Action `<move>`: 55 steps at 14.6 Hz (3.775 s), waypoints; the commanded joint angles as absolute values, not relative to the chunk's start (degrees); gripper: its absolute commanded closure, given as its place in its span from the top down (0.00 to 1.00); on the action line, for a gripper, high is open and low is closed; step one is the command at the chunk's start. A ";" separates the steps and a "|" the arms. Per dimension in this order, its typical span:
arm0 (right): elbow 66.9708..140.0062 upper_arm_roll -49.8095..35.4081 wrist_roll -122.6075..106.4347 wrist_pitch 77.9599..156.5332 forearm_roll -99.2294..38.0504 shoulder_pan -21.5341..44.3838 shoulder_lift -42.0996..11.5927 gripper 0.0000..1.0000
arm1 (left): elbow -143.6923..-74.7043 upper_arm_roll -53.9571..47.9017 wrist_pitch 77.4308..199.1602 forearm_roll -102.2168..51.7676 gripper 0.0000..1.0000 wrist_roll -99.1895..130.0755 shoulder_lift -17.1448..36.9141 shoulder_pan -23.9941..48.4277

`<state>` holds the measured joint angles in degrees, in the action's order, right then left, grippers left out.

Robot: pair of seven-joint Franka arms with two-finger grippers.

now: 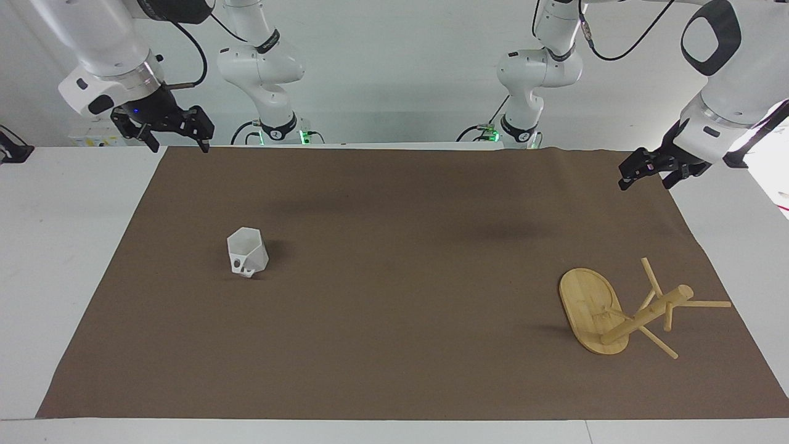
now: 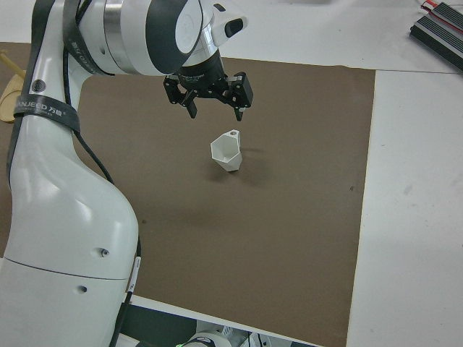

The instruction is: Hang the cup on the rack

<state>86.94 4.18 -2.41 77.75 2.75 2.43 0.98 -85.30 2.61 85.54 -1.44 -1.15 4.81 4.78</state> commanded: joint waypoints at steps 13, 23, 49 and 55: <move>88.50 3.60 -7.88 77.25 2.90 2.11 2.02 1.00 | -86.40 2.55 84.99 -1.76 1.00 -1.14 3.60 4.48; 91.41 4.04 -70.62 88.77 -5.24 -12.01 -4.02 1.00 | -86.40 2.55 84.99 -1.76 1.00 -1.05 3.60 4.48; 110.83 3.52 -138.16 88.77 -61.26 -26.54 -28.65 1.00 | -86.40 2.55 84.99 -1.76 1.00 -1.05 3.60 4.48; 113.73 3.52 -139.74 90.96 -65.39 -23.38 -28.13 1.00 | -86.40 2.55 84.99 -1.76 1.00 -1.14 3.60 4.48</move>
<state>110.67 3.53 -137.96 89.11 -63.89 -24.17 -29.77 -85.30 2.61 85.54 -1.44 -1.15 4.81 4.78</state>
